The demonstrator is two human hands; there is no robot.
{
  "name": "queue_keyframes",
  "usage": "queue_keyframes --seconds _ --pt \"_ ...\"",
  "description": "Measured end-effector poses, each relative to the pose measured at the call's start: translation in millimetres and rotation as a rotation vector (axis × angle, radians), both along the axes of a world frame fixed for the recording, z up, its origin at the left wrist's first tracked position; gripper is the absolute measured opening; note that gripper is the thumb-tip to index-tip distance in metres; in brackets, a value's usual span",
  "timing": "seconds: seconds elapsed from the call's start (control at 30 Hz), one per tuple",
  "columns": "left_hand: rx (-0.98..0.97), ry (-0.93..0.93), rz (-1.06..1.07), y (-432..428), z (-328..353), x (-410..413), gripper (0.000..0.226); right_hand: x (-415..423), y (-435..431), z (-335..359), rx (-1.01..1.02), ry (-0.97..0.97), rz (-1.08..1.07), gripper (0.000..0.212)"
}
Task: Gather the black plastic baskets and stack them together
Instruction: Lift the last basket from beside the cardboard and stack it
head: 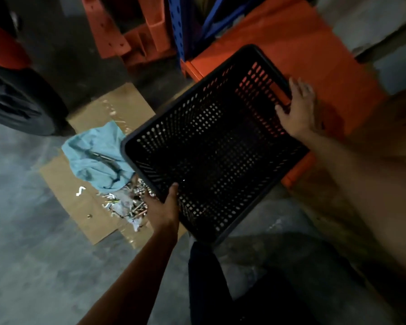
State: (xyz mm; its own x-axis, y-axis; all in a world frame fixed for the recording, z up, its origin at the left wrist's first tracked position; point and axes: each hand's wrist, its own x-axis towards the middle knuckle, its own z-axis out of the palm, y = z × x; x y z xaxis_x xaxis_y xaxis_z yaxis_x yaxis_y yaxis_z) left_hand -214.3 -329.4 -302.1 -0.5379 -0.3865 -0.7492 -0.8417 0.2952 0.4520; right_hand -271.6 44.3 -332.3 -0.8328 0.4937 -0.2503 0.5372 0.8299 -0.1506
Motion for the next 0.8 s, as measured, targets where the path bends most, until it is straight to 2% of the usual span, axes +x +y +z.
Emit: queue_keyframes --seconds 0.07,0.13,0.23,0.27,0.33,0.4,0.5,0.67,0.73,0.8 --pt "-0.06 0.009 0.116 11.1 -19.0 -6.7 0.063 -18.1 15.5 -15.6 0.002 0.046 -0.105 0.079" --pt "-0.141 0.042 0.177 16.0 -29.2 -9.7 0.055 -31.9 26.8 -24.1 -0.094 0.027 -0.22 0.079" --pt "-0.238 0.039 0.108 14.0 -38.7 -4.3 0.037 -41.7 44.7 -35.8 -0.246 -0.068 -0.234 0.051" --pt "-0.228 0.033 0.085 12.7 -39.8 -1.6 0.032 -40.4 50.7 -36.4 -0.252 -0.073 -0.223 0.041" --pt "-0.184 0.031 0.069 6.4 -39.4 -1.7 0.03 -34.8 57.1 -29.5 -0.268 -0.096 -0.22 0.034" --pt "-0.179 -0.007 0.02 -8.6 -34.1 -14.1 0.034 -27.3 55.2 -16.9 -0.257 -0.112 -0.217 0.034" --pt "-0.186 -0.026 -0.167 -45.6 -16.6 -42.3 0.038 -4.5 38.1 6.2 -0.243 -0.098 -0.247 0.034" --pt "-0.329 0.098 -0.436 -109.8 50.6 -88.5 0.067 51.9 -26.6 66.4 -0.332 -0.013 -0.359 0.025" --pt "-0.415 0.155 -0.504 -126.9 81.5 -102.4 0.074 76.2 -57.7 96.0 -0.344 -0.04 -0.392 0.028" --pt "-0.452 0.28 -0.64 -154.1 128.2 -111.8 0.076 103.8 -102.1 144.1 -0.317 0.035 -0.372 0.039"
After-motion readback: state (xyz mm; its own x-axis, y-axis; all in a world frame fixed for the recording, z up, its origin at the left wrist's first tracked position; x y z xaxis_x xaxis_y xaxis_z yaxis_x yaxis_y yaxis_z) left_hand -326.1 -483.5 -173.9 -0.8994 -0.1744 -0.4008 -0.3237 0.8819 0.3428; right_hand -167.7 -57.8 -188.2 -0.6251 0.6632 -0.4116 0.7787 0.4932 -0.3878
